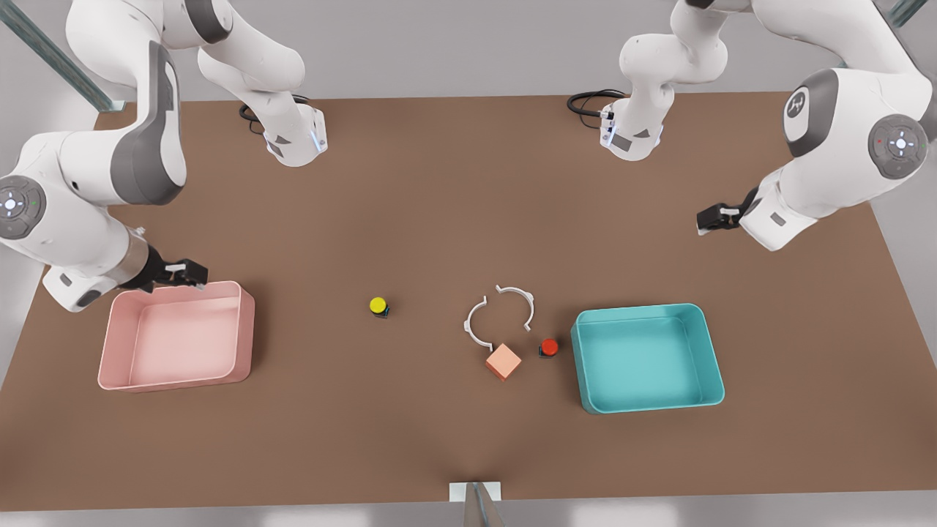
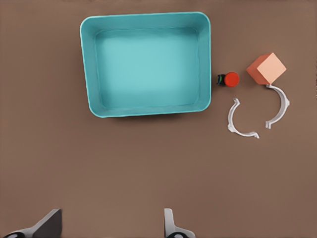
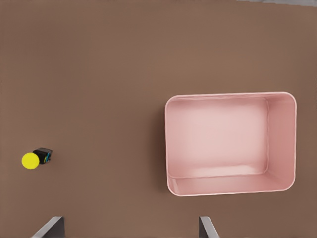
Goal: Place the red button in the blue storage box with the left arm, and place the yellow button in the pink storage box with the right arm
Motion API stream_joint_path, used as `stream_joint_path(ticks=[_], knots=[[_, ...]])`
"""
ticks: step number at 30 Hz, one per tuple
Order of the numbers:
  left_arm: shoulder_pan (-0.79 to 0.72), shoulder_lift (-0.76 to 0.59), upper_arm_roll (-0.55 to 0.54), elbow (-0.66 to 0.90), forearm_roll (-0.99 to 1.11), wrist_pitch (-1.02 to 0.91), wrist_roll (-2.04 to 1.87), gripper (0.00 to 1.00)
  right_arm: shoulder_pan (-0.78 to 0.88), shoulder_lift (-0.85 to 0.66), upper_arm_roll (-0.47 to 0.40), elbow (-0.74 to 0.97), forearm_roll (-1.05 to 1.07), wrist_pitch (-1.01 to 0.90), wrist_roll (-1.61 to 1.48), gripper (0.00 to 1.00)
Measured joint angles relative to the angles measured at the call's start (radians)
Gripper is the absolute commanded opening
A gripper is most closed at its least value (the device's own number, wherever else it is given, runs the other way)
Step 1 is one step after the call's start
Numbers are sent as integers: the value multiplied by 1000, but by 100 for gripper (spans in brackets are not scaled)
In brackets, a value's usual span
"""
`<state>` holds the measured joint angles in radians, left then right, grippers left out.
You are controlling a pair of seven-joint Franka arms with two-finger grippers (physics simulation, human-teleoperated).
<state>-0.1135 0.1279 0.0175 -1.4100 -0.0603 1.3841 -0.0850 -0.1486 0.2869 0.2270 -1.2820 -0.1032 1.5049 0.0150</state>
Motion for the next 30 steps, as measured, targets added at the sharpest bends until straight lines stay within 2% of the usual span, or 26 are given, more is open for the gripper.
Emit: stream_joint_path(ticks=[4,7,9,13,17,19,24,30], knots=[[-102,58,-2,2,8,72,-79,100,-1,1,0,-1,-2,38,2,100],[-257,148,-3,3,4,188,-301,100,7,19,7,-2,-1,59,5,100],[-298,208,-2,3,11,271,-480,100,20,64,38,-11,1,80,7,100],[-314,311,4,2,22,413,-838,100,77,95,76,-175,3,190,19,100],[-336,398,5,2,26,538,-1160,100,127,87,155,-455,-2,399,71,100],[-354,440,5,6,27,586,-1306,100,139,88,178,-542,-11,505,103,100],[-369,535,4,24,26,678,-1614,100,218,153,185,-573,-118,701,215,100],[-364,627,4,37,17,756,-1886,100,266,211,184,-567,-155,838,340,100]])
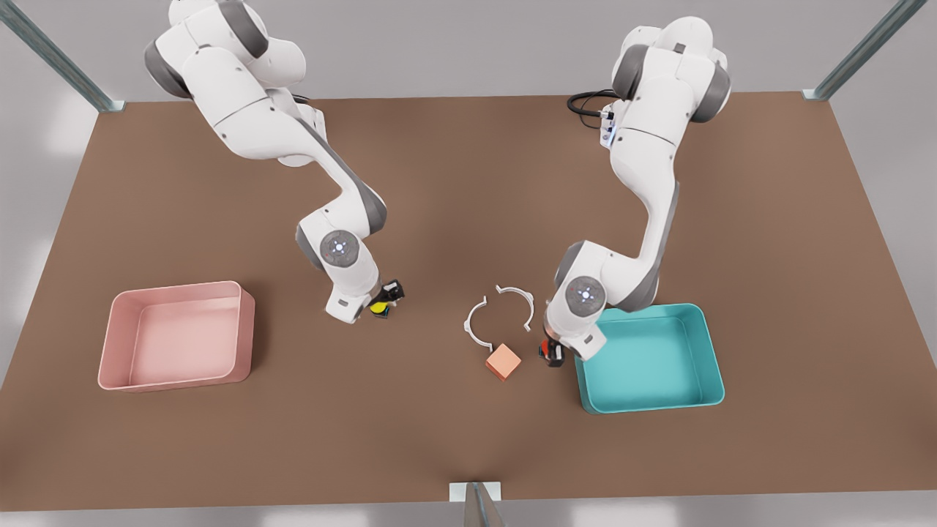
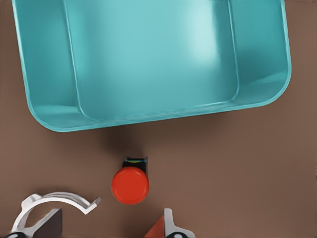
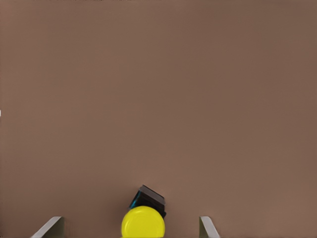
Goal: Place the red button in the blue storage box with the left arm, and place the yellow button in the pink storage box with the right arm
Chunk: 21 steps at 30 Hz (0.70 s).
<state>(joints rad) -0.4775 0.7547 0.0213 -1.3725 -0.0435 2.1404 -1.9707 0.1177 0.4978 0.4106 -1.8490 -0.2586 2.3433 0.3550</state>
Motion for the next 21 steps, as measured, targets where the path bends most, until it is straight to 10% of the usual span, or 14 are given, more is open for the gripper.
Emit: stream_joint_path(ticks=[16,21], knots=[[0,115,-1,-11,-25,138,-399,100,-4,48,-13,-152,-104,160,228,99],[2,116,-1,-34,-28,153,-453,100,-7,90,-16,-153,-137,234,282,84]])
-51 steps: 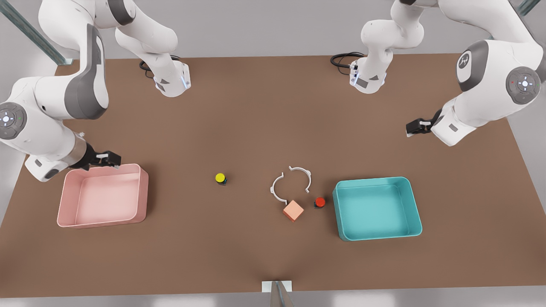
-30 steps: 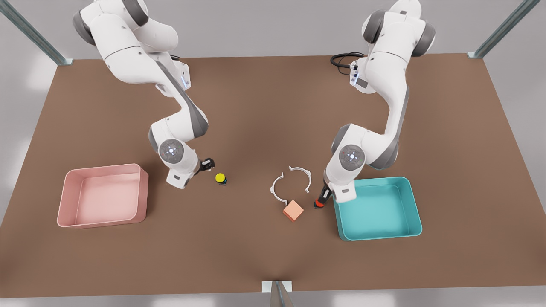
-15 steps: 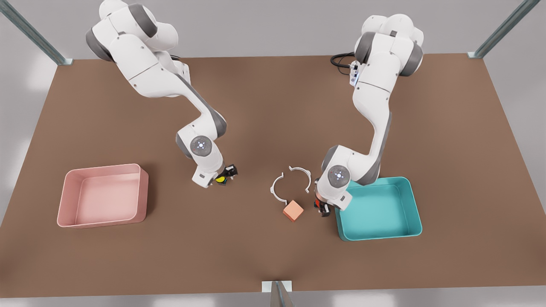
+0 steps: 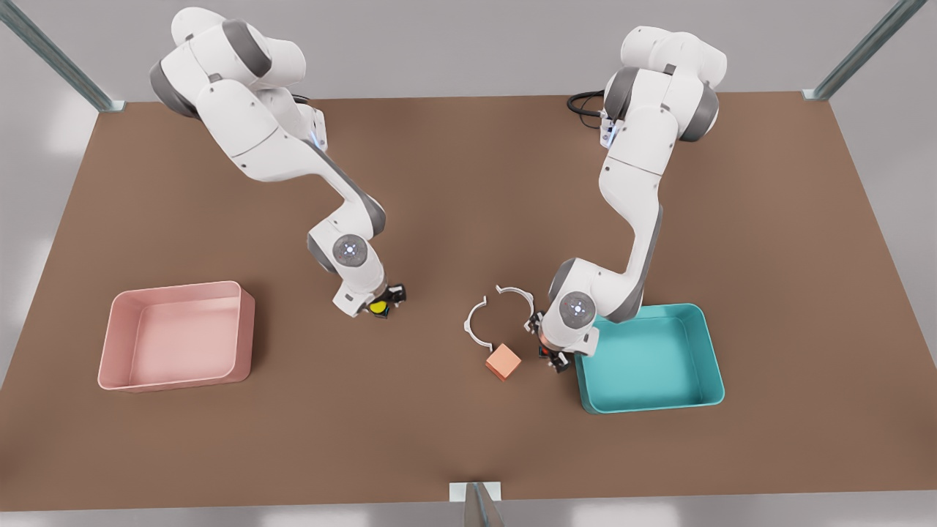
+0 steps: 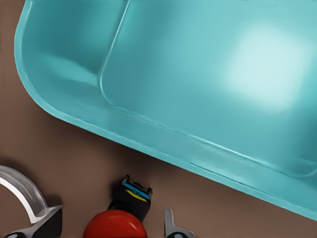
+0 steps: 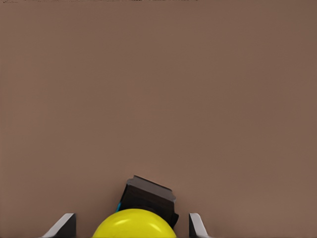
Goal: Place the red button in the blue storage box with the left arm, and place the yellow button in the pink storage box with the right arm
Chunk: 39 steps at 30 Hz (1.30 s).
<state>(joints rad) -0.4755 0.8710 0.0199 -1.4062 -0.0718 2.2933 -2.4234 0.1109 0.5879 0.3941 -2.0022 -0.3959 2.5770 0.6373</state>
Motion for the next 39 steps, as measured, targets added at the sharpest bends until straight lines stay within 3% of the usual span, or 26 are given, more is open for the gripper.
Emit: stream_joint_path(ticks=[2,3,4,6,11,15,21,25,26,27,32,35,39], knots=[[0,0,0,-12,0,3,-16,95,-3,6,0,-1,-7,19,19,81],[0,0,0,-14,-1,4,-22,78,-6,8,0,-1,-9,26,28,72],[0,-1,0,-15,-2,5,-27,70,-8,10,0,-1,-11,32,36,68],[0,-2,0,-15,-2,6,-38,62,-9,11,0,-2,-14,41,52,63],[3,-7,1,-15,2,8,-57,50,-10,8,0,-11,-19,50,83,58],[3,-33,3,-16,2,6,-58,48,-10,-4,0,-3,-20,53,101,52],[86,-252,2,-83,1,-140,8,49,-51,-58,13,56,-31,4,112,52],[204,-283,3,-97,5,-274,118,49,-275,-90,130,80,-39,-55,73,52],[220,-270,4,-95,9,-293,149,68,-354,-93,172,82,-40,-71,55,52],[227,-256,11,-94,14,-306,181,100,-434,-95,216,84,-40,-89,34,52],[267,-251,23,0,24,-374,368,100,-841,-111,442,59,-42,-195,-86,52],[270,-384,22,49,24,-465,582,100,-1007,-98,469,34,-42,-234,-178,52],[292,-666,19,34,24,-592,947,100,-1145,-35,460,68,-42,-264,-320,56]])
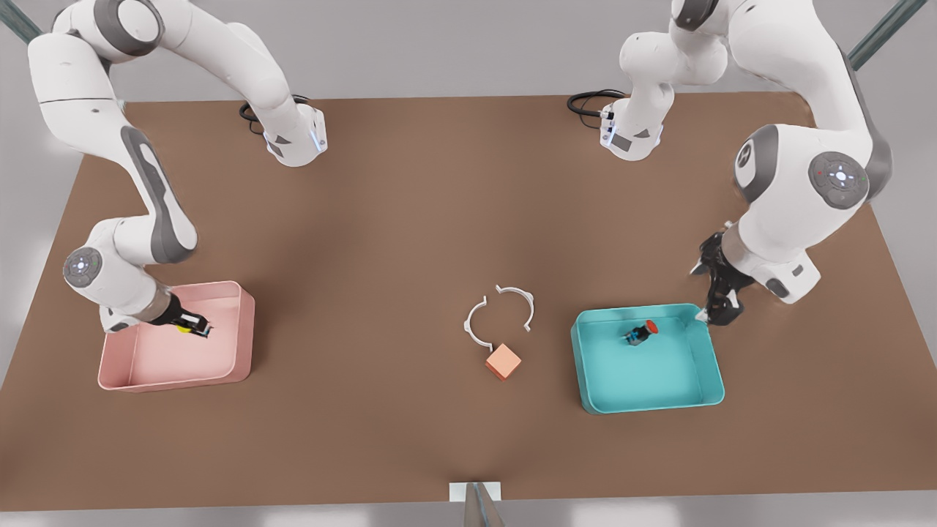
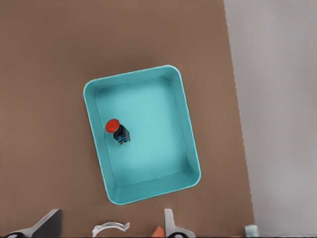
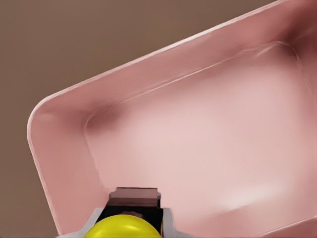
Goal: Place the red button in the blue storage box with the left arm, and place the yellow button in the pink storage box with the right arm
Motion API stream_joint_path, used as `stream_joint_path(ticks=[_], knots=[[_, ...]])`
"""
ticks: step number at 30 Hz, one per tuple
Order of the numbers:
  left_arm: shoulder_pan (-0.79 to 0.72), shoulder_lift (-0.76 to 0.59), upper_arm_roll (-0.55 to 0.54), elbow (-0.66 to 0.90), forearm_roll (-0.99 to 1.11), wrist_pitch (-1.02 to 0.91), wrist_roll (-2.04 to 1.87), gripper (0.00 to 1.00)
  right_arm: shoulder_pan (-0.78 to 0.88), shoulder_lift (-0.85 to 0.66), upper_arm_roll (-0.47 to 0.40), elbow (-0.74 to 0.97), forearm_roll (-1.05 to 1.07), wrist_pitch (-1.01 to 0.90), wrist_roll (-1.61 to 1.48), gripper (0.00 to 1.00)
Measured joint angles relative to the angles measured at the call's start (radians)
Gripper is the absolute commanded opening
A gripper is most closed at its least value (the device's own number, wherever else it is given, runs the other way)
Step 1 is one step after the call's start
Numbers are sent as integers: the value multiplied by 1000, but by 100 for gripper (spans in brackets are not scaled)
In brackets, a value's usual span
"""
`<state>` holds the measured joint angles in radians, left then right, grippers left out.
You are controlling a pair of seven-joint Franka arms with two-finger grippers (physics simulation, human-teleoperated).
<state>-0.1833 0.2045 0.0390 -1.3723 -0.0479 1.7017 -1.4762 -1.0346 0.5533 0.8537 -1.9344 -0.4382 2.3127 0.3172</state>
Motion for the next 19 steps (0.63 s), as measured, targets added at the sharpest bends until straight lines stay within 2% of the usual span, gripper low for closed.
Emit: stream_joint_path(ticks=[2,3,6,8,10,11,12,14,16,19], knots=[[9,-42,-2,2,24,-60,154,100,-20,40,-29,41,-2,-9,-73,68],[6,-49,-3,3,32,-86,224,100,-22,49,-37,51,-2,-13,-107,100],[-4,-55,-4,3,44,-144,411,100,3,53,-39,84,-4,-25,-194,100],[-15,-44,-4,14,47,-170,518,100,125,50,-15,270,-4,-93,-233,100],[-21,-15,-4,52,49,-194,612,100,289,30,51,501,-5,-236,-244,100],[-20,4,-4,81,49,-207,653,100,355,-5,78,561,-4,-303,-240,100],[-20,14,-5,96,47,-219,692,100,466,-80,-1,601,18,-360,-236,100],[-19,24,-4,113,43,-237,763,100,798,-274,-456,582,140,-449,-244,100],[-19,27,-3,118,41,-250,826,100,1011,-404,-734,447,221,-501,-253,100],[-19,28,-2,118,39,-265,908,100,1127,-453,-877,398,331,-559,-264,100]])
